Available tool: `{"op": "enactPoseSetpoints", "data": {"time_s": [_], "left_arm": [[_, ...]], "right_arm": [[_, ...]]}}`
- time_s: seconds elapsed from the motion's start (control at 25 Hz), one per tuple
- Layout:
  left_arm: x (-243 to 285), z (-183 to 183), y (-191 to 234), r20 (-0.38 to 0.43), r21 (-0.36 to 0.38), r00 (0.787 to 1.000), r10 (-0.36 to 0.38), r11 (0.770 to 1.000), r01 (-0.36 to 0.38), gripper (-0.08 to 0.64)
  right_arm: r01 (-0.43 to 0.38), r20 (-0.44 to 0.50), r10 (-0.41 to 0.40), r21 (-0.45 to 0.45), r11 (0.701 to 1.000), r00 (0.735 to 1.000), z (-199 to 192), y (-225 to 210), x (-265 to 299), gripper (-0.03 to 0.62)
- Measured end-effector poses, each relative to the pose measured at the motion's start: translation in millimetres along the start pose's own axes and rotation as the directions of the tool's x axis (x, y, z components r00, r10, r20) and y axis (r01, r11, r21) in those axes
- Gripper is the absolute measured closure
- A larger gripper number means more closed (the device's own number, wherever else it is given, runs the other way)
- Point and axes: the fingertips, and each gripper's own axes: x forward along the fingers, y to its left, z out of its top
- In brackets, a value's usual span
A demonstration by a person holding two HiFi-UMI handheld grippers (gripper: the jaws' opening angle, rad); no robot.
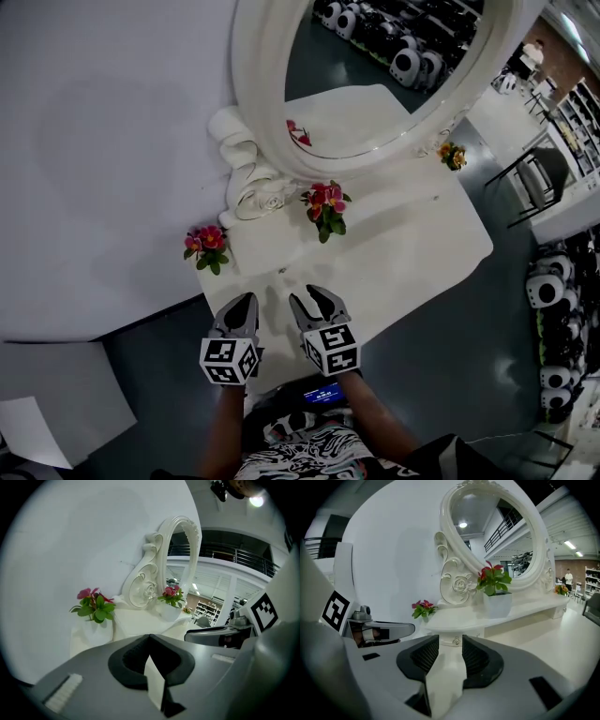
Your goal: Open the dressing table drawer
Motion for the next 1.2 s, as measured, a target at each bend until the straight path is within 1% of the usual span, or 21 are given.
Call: {"op": "enactPoseSetpoints", "data": {"time_s": [0.16,0.44,0.56,0.72,0.76,0.92,1.08,1.2], "left_arm": [[13.4,-10.4,7.6,-0.034,0.004,0.999,0.006,1.000,-0.006,0.558],[30.2,-24.5,23.7,-0.071,-0.017,0.997,0.030,0.999,-0.032,0.558],[32.1,-29.2,30.3,-0.081,-0.034,0.996,0.046,0.998,-0.049,0.558],[38.8,-30.3,34.2,-0.088,-0.046,0.995,0.043,0.998,-0.047,0.558],[39.4,-30.2,34.2,-0.088,-0.049,0.995,0.042,0.998,-0.046,0.558],[42.7,-31.2,32.5,-0.089,-0.057,0.995,0.035,0.998,-0.040,0.558],[45.0,-30.8,26.8,-0.088,-0.056,0.996,0.018,0.998,-0.023,0.558],[41.9,-31.7,19.7,-0.092,-0.056,0.996,0.002,0.998,-0.007,0.558]], "right_arm": [[-0.021,-0.041,0.021,0.003,1.000,0.999,-9.9,-4.5,26.6,0.433],[-0.049,-0.105,0.050,0.012,0.999,0.993,-26.1,-16.1,71.8,0.426],[-0.067,-0.114,0.069,0.019,0.998,0.991,-29.1,-16.9,84.3,0.426],[-0.095,-0.125,0.095,0.009,0.995,0.988,-30.1,-16.0,100.9,0.434],[-0.096,-0.130,0.096,0.006,0.995,0.987,-30.8,-16.0,103.5,0.438],[-0.102,-0.140,0.101,-0.002,0.995,0.985,-31.4,-14.8,108.9,0.495],[-0.111,-0.150,0.104,-0.035,0.993,0.983,-33.4,-13.3,106.9,0.495],[-0.111,-0.156,0.104,-0.040,0.993,0.982,-36.9,-11.9,100.7,0.495]]}}
